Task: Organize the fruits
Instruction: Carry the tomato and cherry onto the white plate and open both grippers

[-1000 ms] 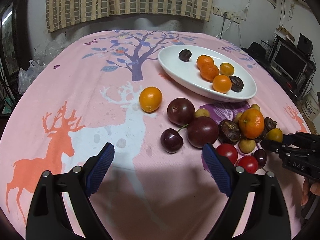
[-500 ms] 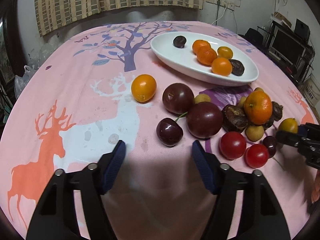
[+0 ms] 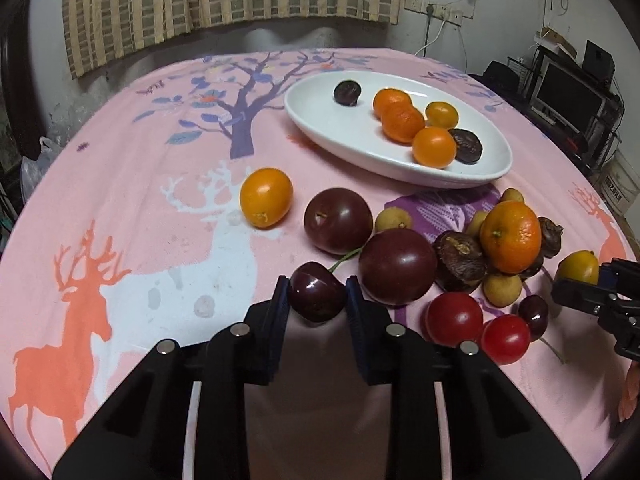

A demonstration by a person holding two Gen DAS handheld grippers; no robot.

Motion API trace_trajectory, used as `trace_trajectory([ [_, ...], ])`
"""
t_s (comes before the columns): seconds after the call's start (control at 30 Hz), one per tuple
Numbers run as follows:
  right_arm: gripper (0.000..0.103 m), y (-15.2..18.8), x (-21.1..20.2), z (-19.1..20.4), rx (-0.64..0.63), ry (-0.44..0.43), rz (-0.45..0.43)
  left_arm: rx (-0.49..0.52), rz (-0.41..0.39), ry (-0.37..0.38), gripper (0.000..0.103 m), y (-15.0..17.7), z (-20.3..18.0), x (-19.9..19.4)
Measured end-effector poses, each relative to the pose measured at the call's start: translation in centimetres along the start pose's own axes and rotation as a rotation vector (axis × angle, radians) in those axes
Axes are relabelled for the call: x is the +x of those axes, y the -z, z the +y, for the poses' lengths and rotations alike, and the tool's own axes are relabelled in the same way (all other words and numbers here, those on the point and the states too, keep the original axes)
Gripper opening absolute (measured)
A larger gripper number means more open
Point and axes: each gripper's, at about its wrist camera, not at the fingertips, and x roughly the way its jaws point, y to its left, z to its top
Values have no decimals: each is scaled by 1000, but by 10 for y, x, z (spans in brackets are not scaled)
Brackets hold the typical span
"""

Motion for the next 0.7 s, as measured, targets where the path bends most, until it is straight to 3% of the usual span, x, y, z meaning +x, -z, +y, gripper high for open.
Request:
trace_trajectory([
  [0.17, 36, -2, -7, -3, 14, -12, -41, 5, -42, 9, 28, -1, -4, -23],
  [0.4, 36, -24, -39, 0, 61, -82, -183, 11, -121, 112, 28, -33, -17, -61],
  [0.53, 36, -52, -42, 5, 56, -75, -217, 0, -112, 143, 28, -66, -27, -51],
  [0.7, 36, -89, -9, -6, 104, -66, -182, 12, -77, 98, 28, -95, -38, -14],
])
